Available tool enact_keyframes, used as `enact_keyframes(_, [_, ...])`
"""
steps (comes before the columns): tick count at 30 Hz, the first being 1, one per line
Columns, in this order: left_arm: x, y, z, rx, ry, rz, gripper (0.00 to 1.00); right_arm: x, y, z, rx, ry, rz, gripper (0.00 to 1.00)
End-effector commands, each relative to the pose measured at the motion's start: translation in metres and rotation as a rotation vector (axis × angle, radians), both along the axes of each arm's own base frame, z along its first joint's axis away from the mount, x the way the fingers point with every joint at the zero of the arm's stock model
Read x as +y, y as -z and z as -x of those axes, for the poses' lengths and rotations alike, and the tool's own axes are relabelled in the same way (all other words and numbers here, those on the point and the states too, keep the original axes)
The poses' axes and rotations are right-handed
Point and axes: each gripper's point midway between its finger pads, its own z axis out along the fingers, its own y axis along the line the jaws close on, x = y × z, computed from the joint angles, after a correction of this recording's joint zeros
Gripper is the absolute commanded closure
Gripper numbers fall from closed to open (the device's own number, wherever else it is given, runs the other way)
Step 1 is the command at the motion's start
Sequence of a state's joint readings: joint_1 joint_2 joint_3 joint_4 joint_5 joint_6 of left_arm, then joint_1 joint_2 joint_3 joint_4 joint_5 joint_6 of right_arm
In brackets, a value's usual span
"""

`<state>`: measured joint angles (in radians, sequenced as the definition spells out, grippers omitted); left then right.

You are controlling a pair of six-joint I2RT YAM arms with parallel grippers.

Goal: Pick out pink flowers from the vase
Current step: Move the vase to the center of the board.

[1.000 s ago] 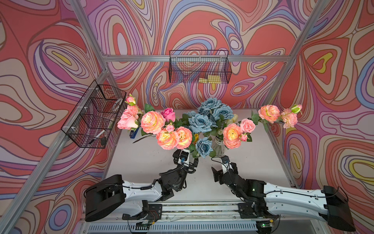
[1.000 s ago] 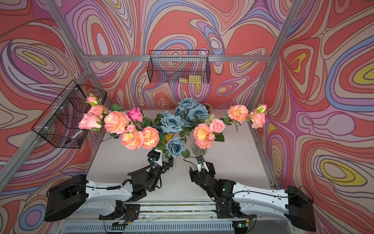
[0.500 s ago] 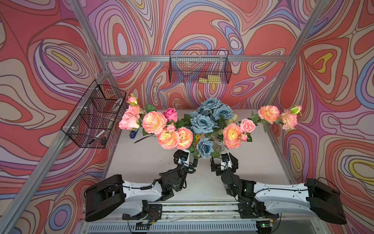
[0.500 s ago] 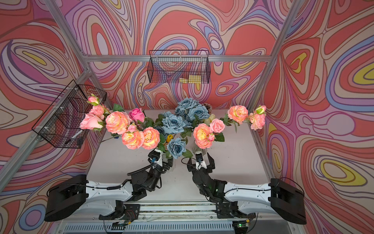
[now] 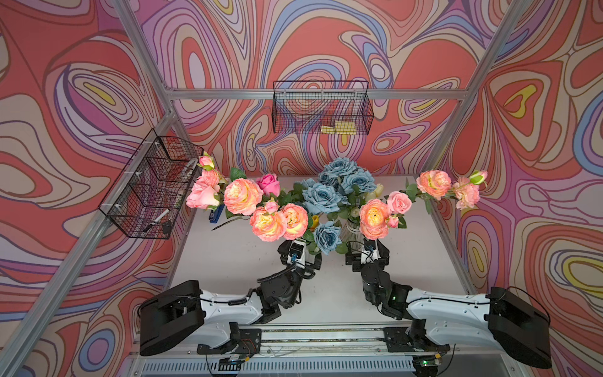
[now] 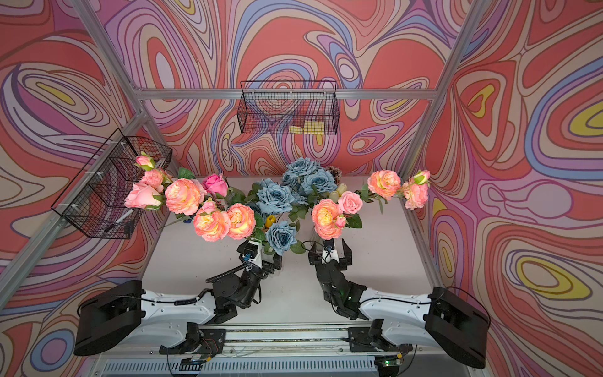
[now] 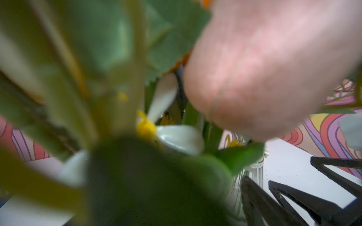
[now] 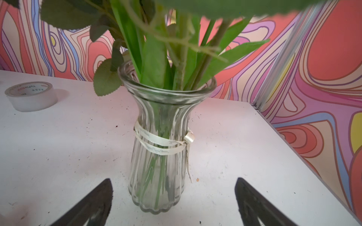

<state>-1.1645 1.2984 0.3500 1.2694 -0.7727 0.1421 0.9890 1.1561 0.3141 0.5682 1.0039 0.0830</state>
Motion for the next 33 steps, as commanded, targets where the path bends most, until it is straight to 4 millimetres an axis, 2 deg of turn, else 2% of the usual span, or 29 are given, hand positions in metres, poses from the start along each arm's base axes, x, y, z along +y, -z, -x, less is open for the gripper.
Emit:
enact_keyframes(1, [0.004, 0.005, 0.000, 0.008, -0.012, 0.037, 0.02, 0.015, -0.006, -0.010, -0.008, -0.054, -0.005, 0.02])
enact_keyframes(5, [0.001, 0.008, -0.002, 0.008, -0.025, 0.004, 0.01, 0.027, -0.004, -0.021, -0.021, -0.068, 0.017, 0.02])
enact_keyframes(8, [-0.001, 0.007, -0.003, 0.005, -0.027, 0.004, 0.04, 0.031, -0.004, -0.029, -0.041, -0.040, 0.035, 0.02])
enact_keyframes(20, [0.003, 0.004, -0.002, 0.000, -0.029, 0.013, 0.15, 0.022, -0.028, -0.055, -0.172, 0.089, -0.002, 0.02])
enact_keyframes(33, [-0.001, 0.004, -0.005, 0.002, -0.026, 0.013, 0.21, 0.005, -0.031, -0.077, -0.266, 0.207, 0.010, 0.02])
